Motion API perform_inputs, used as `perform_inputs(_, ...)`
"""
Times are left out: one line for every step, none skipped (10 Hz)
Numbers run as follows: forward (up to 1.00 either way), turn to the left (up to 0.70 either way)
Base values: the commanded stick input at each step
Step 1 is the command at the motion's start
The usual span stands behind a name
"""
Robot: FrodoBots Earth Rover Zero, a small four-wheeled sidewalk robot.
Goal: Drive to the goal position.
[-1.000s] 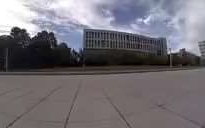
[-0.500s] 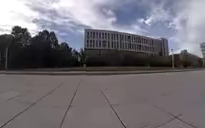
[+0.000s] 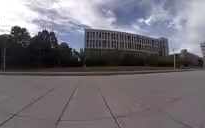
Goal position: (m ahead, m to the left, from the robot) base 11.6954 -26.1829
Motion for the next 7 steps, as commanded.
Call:
perform_inputs(0.70, 0.00)
perform_inputs(0.70, 0.00)
perform_inputs(0.70, 0.00)
perform_inputs(0.70, 0.00)
perform_inputs(0.70, 0.00)
perform_inputs(0.70, 0.00)
perform_inputs(0.70, 0.00)
